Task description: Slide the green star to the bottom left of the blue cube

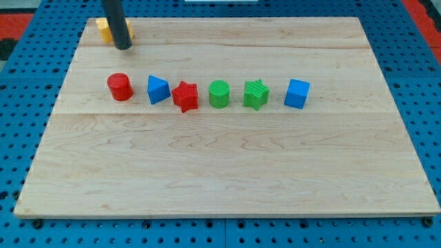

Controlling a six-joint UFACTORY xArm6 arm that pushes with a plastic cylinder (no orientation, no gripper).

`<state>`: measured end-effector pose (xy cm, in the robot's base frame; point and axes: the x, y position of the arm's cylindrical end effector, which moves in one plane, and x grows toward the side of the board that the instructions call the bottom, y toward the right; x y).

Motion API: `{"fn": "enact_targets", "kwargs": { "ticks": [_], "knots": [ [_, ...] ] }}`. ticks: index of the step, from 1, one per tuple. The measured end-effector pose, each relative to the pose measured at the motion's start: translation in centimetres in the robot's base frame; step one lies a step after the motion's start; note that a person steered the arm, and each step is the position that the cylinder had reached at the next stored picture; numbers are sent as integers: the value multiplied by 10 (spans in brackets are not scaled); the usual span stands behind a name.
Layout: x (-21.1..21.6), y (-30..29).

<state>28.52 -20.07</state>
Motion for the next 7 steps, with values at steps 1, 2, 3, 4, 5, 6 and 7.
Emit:
{"fn": "enact_targets", "kwargs": {
  "ticks": [1, 2, 3, 4, 5, 6, 7],
  "knots": [
    [36, -52],
    [42, -73],
    [41, -71],
    [30, -29],
    [30, 34],
    [41, 109],
    [50, 188]
  ]
}}
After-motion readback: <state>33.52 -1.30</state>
